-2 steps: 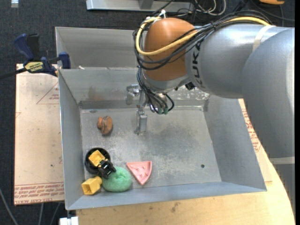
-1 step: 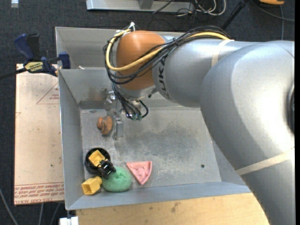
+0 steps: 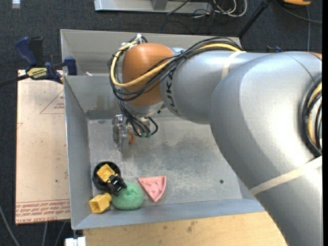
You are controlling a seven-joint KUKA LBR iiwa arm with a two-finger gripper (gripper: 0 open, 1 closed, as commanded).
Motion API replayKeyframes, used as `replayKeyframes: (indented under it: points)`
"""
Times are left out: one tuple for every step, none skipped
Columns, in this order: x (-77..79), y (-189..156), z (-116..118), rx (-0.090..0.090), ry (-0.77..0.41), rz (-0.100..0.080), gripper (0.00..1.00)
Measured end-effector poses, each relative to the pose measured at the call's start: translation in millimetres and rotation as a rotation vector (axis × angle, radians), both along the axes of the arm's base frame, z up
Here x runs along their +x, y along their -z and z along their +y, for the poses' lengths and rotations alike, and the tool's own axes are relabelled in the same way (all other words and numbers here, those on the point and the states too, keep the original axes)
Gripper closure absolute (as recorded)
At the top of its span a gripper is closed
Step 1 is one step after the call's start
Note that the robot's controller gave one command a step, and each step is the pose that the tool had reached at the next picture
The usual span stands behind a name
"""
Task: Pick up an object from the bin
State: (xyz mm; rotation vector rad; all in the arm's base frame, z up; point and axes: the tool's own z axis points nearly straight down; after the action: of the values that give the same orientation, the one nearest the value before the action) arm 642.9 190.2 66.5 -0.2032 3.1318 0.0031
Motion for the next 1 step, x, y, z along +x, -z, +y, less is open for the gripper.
replayKeyframes:
  points:
    - [-2.0,-9.2,-12.7,-0.001,-0.010,0.002,1.00]
